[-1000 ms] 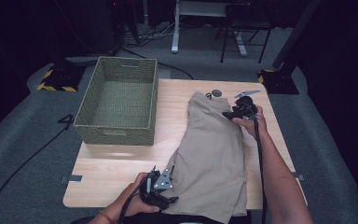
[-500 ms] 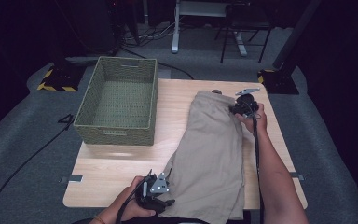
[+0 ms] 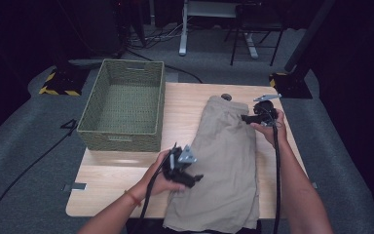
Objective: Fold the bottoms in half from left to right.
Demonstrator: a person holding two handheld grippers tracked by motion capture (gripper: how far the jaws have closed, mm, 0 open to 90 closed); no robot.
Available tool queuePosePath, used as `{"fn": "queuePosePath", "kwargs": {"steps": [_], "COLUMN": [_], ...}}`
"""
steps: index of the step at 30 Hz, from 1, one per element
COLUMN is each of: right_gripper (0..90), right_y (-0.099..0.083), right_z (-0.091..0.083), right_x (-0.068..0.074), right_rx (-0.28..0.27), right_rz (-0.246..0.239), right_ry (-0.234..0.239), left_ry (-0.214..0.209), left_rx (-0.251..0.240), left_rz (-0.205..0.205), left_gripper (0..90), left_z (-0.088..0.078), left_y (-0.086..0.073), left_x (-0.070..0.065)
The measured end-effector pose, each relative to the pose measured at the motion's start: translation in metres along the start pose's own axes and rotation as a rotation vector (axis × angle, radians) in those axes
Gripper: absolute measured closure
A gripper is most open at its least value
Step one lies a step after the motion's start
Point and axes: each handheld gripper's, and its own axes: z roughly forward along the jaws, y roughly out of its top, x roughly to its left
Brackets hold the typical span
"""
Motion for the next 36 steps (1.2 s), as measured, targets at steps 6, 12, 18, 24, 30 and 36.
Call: {"fn": "queuePosePath", "kwargs": {"steps": [6, 12, 18, 24, 30, 36], "right_gripper": [31.5, 32.4, 35.2, 34.7, 35.3, 35.4], "right_y": [-0.021, -0.039, -0.042, -0.047, -0.043, -0.036], "right_z": [0.008, 0.026, 0.026, 0.021, 0.019, 0.017], "right_x": [0.004, 0.007, 0.006, 0.013, 0.015, 0.01], "right_rx": [0.069, 0.109, 0.107, 0.105, 0.094, 0.042], "right_rz": [0.039, 0.065, 0.062, 0.013, 0.009, 0.034], "right_ry": [0.038, 0.065, 0.088, 0.136, 0.128, 0.123], "left_ry": [0.152, 0.12, 0.051, -0.009, 0.076, 0.177], "left_rx": [0.066, 0.089, 0.149, 0.249, 0.128, 0.108], "left_rz": [-0.119, -0.255, -0.144, -0.042, -0.168, -0.235], "left_gripper": [22.5, 22.8, 34.5, 31.7, 18.5, 16.5], "left_z": [0.064, 0.092, 0.088, 0.076, 0.076, 0.092], "left_y": [0.027, 0.028, 0.031, 0.032, 0.051, 0.061], "left_x": [0.051, 0.083, 0.058, 0.032, 0.063, 0.091]}}
